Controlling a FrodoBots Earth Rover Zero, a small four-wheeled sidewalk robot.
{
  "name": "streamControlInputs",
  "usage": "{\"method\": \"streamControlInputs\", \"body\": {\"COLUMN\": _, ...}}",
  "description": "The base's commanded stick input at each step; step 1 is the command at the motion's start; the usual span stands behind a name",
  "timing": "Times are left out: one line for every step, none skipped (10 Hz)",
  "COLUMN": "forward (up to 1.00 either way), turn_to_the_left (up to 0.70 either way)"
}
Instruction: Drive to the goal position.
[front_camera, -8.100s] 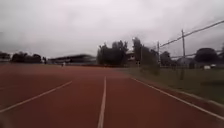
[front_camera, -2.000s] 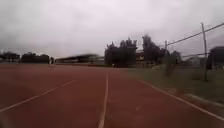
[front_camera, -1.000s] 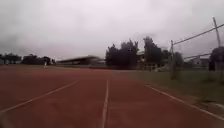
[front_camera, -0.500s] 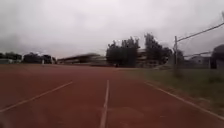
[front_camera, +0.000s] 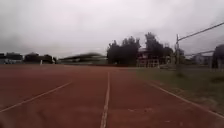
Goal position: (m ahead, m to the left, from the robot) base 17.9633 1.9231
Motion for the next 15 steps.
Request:
{"method": "streamControlInputs", "body": {"forward": 0.70, "turn_to_the_left": 0.00}}
{"method": "streamControlInputs", "body": {"forward": 0.70, "turn_to_the_left": 0.00}}
{"method": "streamControlInputs", "body": {"forward": 0.70, "turn_to_the_left": 0.00}}
{"method": "streamControlInputs", "body": {"forward": 0.70, "turn_to_the_left": 0.00}}
{"method": "streamControlInputs", "body": {"forward": 0.70, "turn_to_the_left": 0.00}}
{"method": "streamControlInputs", "body": {"forward": 0.70, "turn_to_the_left": 0.00}}
{"method": "streamControlInputs", "body": {"forward": 0.70, "turn_to_the_left": 0.00}}
{"method": "streamControlInputs", "body": {"forward": 0.70, "turn_to_the_left": 0.00}}
{"method": "streamControlInputs", "body": {"forward": 0.70, "turn_to_the_left": 0.00}}
{"method": "streamControlInputs", "body": {"forward": 0.70, "turn_to_the_left": 0.00}}
{"method": "streamControlInputs", "body": {"forward": 0.70, "turn_to_the_left": 0.00}}
{"method": "streamControlInputs", "body": {"forward": 0.70, "turn_to_the_left": 0.00}}
{"method": "streamControlInputs", "body": {"forward": 0.00, "turn_to_the_left": 0.00}}
{"method": "streamControlInputs", "body": {"forward": 0.00, "turn_to_the_left": 0.00}}
{"method": "streamControlInputs", "body": {"forward": 0.00, "turn_to_the_left": 0.00}}
